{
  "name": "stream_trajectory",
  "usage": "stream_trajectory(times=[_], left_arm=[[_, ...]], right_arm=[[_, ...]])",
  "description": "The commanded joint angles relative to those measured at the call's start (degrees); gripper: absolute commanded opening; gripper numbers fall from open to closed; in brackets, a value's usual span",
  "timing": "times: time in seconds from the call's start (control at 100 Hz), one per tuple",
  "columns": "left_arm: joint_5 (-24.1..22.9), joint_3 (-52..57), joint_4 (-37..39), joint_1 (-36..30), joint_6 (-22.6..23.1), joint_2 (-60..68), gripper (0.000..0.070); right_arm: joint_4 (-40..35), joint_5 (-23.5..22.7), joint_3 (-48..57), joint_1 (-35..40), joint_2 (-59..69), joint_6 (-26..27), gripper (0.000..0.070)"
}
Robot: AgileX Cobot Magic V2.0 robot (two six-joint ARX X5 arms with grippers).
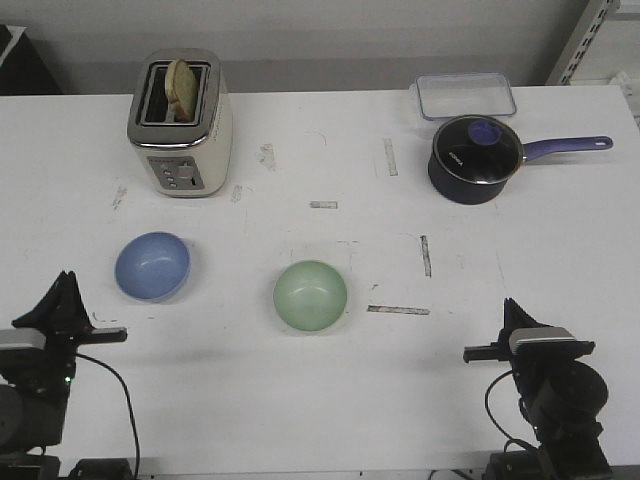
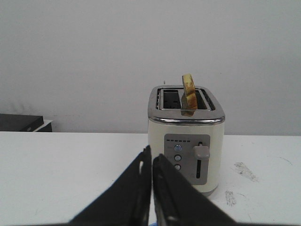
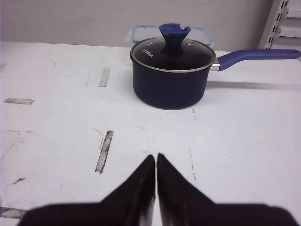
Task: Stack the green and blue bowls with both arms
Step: 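Reach the left gripper to the light blue bowl and grasp its rim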
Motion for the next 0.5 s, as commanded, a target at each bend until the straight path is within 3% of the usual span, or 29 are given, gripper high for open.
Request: stream_trajectory(times=[0.0,0.3,0.49], left_arm=[[-0.2,9.4,-2.9,0.0,0.7,6.2,0.0],[-0.1,34.4,-25.5,3.4,3.8,31.1,0.0028],[-0.1,35.4,-32.5,6.9,-0.7,42.0,0.0424]], right_arm=[[0.6,0.0,0.1,0.2,0.2,0.1,0.0],[0.6,0.0,0.1,0.2,0.2,0.1,0.0],[0.6,0.0,0.1,0.2,0.2,0.1,0.0]])
